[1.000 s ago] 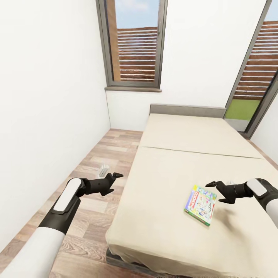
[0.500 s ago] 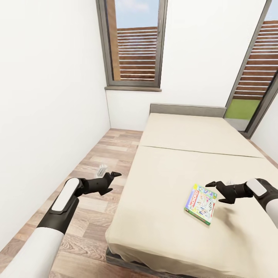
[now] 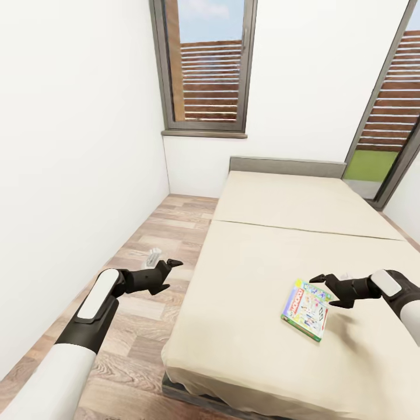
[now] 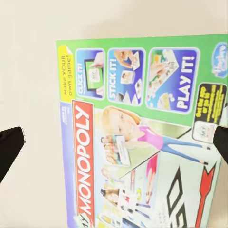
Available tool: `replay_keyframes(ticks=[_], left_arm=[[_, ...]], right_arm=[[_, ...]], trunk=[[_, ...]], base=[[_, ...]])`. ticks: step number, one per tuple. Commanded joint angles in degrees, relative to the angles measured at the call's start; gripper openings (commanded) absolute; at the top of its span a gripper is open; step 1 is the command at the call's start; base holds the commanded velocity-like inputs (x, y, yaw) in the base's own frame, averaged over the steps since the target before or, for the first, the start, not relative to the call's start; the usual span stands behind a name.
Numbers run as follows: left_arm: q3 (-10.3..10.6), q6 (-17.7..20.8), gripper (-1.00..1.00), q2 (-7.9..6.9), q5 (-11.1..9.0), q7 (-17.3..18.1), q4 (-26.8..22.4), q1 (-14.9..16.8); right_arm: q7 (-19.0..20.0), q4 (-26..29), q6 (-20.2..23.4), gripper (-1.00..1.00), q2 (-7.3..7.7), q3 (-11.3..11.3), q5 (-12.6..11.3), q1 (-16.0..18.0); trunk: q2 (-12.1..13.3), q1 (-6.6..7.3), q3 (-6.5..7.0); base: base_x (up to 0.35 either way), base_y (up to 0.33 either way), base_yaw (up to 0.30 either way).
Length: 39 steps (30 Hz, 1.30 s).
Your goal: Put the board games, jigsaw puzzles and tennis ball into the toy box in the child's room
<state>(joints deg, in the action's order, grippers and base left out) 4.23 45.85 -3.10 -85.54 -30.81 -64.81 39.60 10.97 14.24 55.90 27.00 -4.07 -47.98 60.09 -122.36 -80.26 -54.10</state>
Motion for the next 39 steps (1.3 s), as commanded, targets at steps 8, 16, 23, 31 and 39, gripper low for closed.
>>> replay_keyframes(ticks=[8, 16, 23, 31, 39], left_arm=[[0.1, -0.1, 1.00, -0.02, -0.6, -0.6, -0.1, 0.0], [0.1, -0.1, 1.00, -0.05, -0.6, -0.6, -0.1, 0.0], [0.1, -0.1, 1.00, -0.04, -0.6, -0.6, -0.1, 0.0], [0.1, -0.1, 1.00, -0.06, -0.6, -0.6, -0.1, 0.0], [0.1, -0.1, 1.00, -0.06, -0.6, -0.5, -0.1, 0.0]], right_arm=[[0.5, -0.1, 0.1, 1.00, 0.03, -0.4, 0.2, 0.0], [0.4, -0.3, 0.1, 1.00, 0.38, -0.4, 0.2, 0.0], [0.3, -1.1, 0.0, 1.00, 0.69, -0.3, 0.1, 0.0], [0.2, -1.7, 0.0, 1.00, 1.48, -0.3, 0.1, -0.1], [0.1, -2.4, 0.0, 1.00, 3.33, -0.2, 0.1, -0.1]], trunk=[[0.0, 0.01, -0.05], [0.0, 0.01, -0.05], [0.0, 0.01, -0.05], [0.0, 0.01, -0.05], [0.0, 0.01, -0.05]], base=[[0.000, 0.000, 0.099], [0.000, 0.000, 0.024], [0.000, 0.000, 0.006], [0.000, 0.000, 0.001], [0.000, 0.000, 0.000]])
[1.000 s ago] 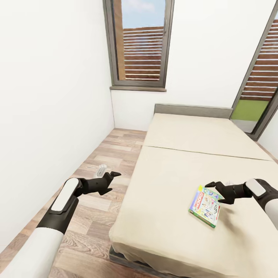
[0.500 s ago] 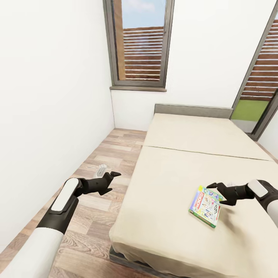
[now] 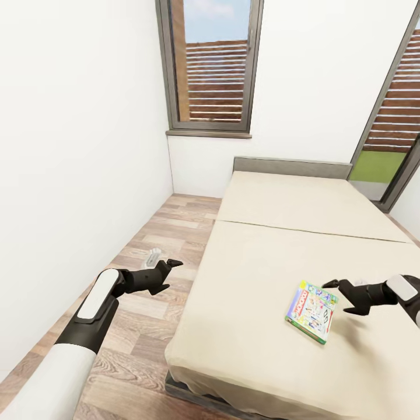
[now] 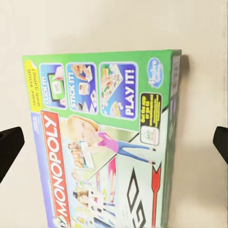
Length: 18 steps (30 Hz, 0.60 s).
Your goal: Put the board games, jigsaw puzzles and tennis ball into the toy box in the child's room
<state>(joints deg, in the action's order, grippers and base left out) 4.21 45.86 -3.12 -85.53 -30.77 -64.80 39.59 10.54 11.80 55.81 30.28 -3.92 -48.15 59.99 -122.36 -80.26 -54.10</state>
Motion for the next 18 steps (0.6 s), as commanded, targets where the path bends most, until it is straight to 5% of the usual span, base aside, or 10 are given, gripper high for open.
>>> replay_keyframes(ticks=[1, 18], left_arm=[[0.1, -0.1, 1.00, -0.04, -0.6, -0.6, -0.1, 0.0], [0.1, -0.1, 1.00, -0.04, -0.6, -0.6, -0.1, 0.0]], right_arm=[[0.6, -0.1, 0.1, 1.00, 0.17, -0.4, 0.3, 0.0], [0.5, -0.3, 0.1, 1.00, 0.22, -0.5, 0.3, 0.0]], trunk=[[0.0, 0.01, -0.05], [0.0, 0.01, -0.05]], base=[[0.000, 0.000, 0.000], [0.000, 0.000, 0.000]])
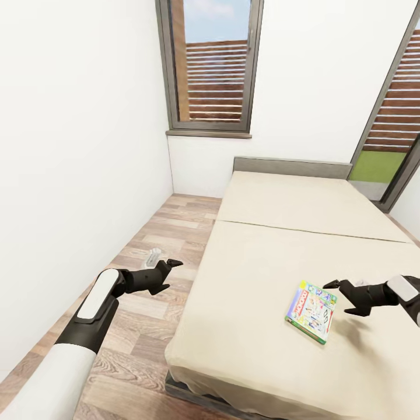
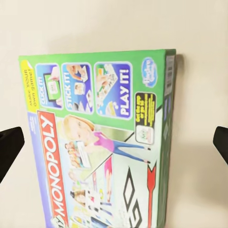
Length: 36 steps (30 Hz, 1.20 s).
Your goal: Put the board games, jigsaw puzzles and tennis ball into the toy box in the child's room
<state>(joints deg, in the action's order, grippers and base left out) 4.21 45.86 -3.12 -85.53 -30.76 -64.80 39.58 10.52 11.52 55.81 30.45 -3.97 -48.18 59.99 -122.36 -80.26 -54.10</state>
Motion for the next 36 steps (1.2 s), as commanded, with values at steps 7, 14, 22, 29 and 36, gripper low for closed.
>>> replay_keyframes(ticks=[7, 14, 22, 29, 36], left_arm=[[0.1, -0.1, 1.00, -0.04, -0.6, -0.5, -0.1, 0.0], [0.1, -0.1, 1.00, -0.05, -0.6, -0.5, -0.1, 0.0], [0.1, -0.1, 1.00, -0.05, -0.6, -0.6, -0.1, 0.0], [0.1, -0.1, 1.00, -0.05, -0.6, -0.5, -0.1, 0.0], [0.1, -0.1, 1.00, -0.05, -0.6, -0.5, -0.1, 0.0]], right_arm=[[0.6, 0.0, 0.1, 1.00, -0.30, -0.4, 0.3, 0.0], [0.6, -0.1, 0.1, 1.00, -0.53, -0.4, 0.3, 0.0], [0.6, -0.1, 0.2, 1.00, -0.56, -0.4, 0.3, -0.3], [0.6, -0.1, 0.2, 1.00, -0.57, -0.4, 0.3, -0.4], [0.6, -0.1, 0.2, 1.00, -0.64, -0.4, 0.3, -0.4]], trunk=[[0.0, 0.01, -0.05], [0.0, 0.01, -0.05], [0.0, 0.01, -0.05], [0.0, 0.01, -0.05], [0.0, 0.01, -0.05]], base=[[0.000, 0.000, 0.034], [0.000, 0.000, 0.127], [0.000, 0.000, 0.055], [0.000, 0.000, 0.016], [0.000, 0.000, 0.005]])
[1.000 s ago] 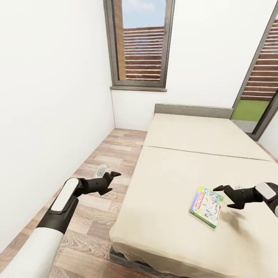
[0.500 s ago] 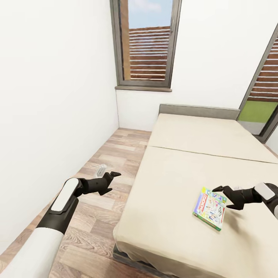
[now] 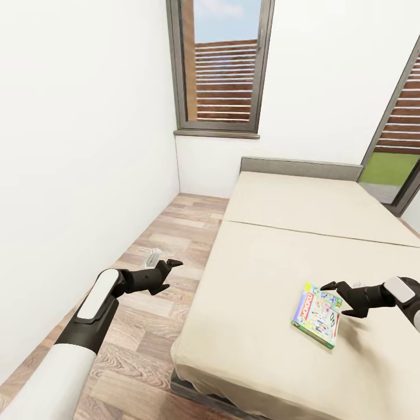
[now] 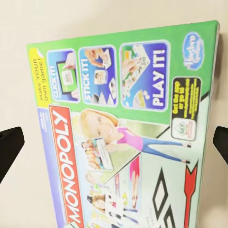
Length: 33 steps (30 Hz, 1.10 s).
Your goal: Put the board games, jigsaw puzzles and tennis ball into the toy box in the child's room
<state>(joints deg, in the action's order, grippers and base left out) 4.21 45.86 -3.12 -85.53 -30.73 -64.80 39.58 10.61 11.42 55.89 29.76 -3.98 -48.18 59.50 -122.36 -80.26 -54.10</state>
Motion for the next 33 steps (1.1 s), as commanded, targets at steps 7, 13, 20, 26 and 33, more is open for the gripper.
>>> replay_keyframes(ticks=[7, 13, 20, 26, 33], left_arm=[[0.1, -0.1, 1.00, -0.04, -0.6, -0.6, -0.1, 0.0], [0.1, -0.1, 1.00, -0.04, -0.6, -0.6, -0.1, 0.0], [0.1, -0.1, 1.00, -0.04, -0.6, -0.6, -0.1, 0.0], [0.1, -0.1, 1.00, -0.04, -0.6, -0.6, -0.1, 0.0], [0.1, -0.1, 1.00, -0.04, -0.6, -0.6, -0.1, 0.0]], right_arm=[[0.6, 0.0, 0.1, 1.00, -0.11, -0.4, 0.3, 0.0], [0.6, -0.1, 0.0, 1.00, -0.13, -0.4, 0.3, 0.0], [0.6, -1.2, 0.0, 1.00, -0.20, -0.4, 0.2, 0.0], [0.6, -1.7, 0.0, 1.00, -0.21, -0.4, 0.2, 0.0], [0.6, -1.9, 0.0, 1.00, -0.21, -0.4, 0.2, 0.0]], trunk=[[0.0, 0.01, -0.05], [0.0, 0.01, -0.05], [0.0, 0.01, -0.05], [0.0, 0.01, -0.05], [0.0, 0.01, -0.05]], base=[[0.000, 0.000, 0.001], [0.000, 0.000, 0.000], [0.000, 0.000, 0.000], [0.000, 0.000, 0.036], [0.000, 0.000, 0.190]])
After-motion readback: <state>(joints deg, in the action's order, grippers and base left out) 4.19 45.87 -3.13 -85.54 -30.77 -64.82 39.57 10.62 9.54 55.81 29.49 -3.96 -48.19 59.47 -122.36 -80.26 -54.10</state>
